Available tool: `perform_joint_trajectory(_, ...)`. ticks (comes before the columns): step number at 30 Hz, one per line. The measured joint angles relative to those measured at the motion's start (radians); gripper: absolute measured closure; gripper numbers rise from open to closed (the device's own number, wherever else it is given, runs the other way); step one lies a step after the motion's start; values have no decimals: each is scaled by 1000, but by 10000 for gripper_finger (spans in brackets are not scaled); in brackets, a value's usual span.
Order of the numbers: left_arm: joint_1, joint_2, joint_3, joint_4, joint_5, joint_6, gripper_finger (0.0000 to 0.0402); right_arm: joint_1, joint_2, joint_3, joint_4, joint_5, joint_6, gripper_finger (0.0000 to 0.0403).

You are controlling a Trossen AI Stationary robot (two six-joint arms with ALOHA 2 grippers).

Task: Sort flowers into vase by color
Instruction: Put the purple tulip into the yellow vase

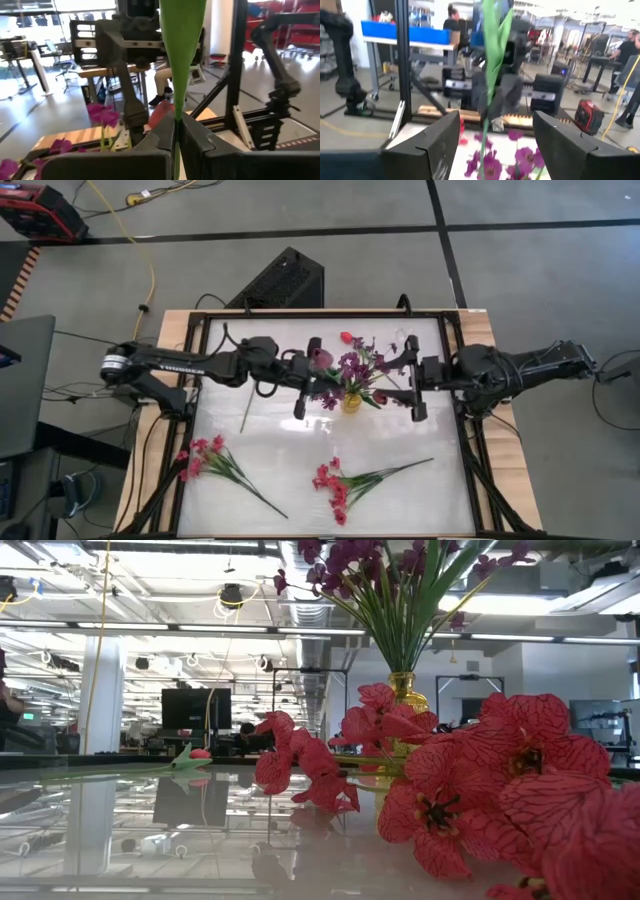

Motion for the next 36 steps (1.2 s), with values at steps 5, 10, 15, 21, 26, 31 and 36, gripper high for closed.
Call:
perform_joint_trajectory(5,10,18,0,-6,-39,0,401,-1,2,0,-55,2,0,125)
perform_joint_trajectory(10,10,39,0,-8,-52,3,401,-1,2,0,-58,2,0,125)
perform_joint_trajectory(15,10,69,8,-39,-97,7,401,-1,2,0,-66,2,0,125)
perform_joint_trajectory(21,10,87,55,-117,-111,23,401,2,2,0,-79,2,0,125)
perform_joint_trajectory(26,10,88,57,-125,-128,23,401,2,2,0,-115,2,1,125)
perform_joint_trajectory(31,10,98,57,-117,-132,22,401,1,3,0,-136,2,1,125)
perform_joint_trajectory(36,10,160,56,-75,-134,14,401,1,3,0,-137,2,2,125)
